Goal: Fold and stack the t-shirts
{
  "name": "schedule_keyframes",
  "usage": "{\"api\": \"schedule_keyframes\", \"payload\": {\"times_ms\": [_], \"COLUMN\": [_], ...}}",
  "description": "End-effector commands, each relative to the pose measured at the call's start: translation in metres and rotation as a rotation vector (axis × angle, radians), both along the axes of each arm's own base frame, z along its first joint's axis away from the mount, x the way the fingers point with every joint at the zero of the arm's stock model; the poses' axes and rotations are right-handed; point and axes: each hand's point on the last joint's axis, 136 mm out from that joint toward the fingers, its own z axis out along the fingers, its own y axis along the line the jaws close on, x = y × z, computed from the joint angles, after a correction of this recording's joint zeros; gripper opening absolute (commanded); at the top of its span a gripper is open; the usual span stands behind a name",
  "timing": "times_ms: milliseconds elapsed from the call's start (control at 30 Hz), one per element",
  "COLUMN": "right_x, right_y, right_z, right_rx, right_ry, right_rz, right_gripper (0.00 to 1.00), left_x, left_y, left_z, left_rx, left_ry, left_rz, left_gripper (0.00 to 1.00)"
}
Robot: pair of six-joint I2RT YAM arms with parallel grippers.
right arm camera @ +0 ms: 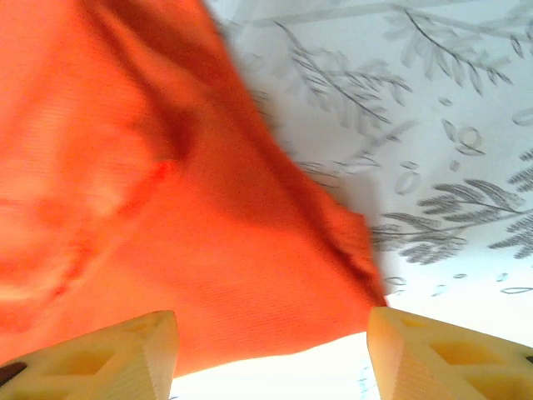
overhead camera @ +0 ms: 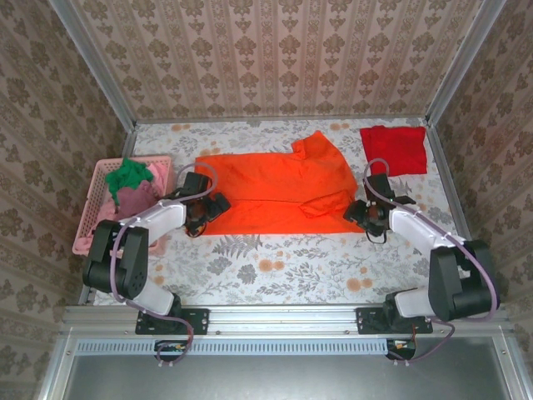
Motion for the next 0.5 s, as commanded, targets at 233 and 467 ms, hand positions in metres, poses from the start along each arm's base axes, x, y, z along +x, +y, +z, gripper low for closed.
{"api": "schedule_keyframes", "payload": {"times_ms": [233, 467], "right_x": [0.032, 0.045], "right_y": [0.112, 0.12], "right_z": [0.019, -0.016], "right_rx": [0.224, 0.226], "right_ry": [-0.074, -0.019], "right_rz": [0.151, 0.094], "right_gripper": [0.63, 0.61], "left_x": [0.012, 0.017], "left_y": [-0.011, -0.015], "left_z": [0.065, 0.065], "left_rx": [-0.04, -0.056], "left_ry": [-0.19, -0.23], "left_rz": [-0.139, -0.178], "left_gripper": [1.0, 1.0]}}
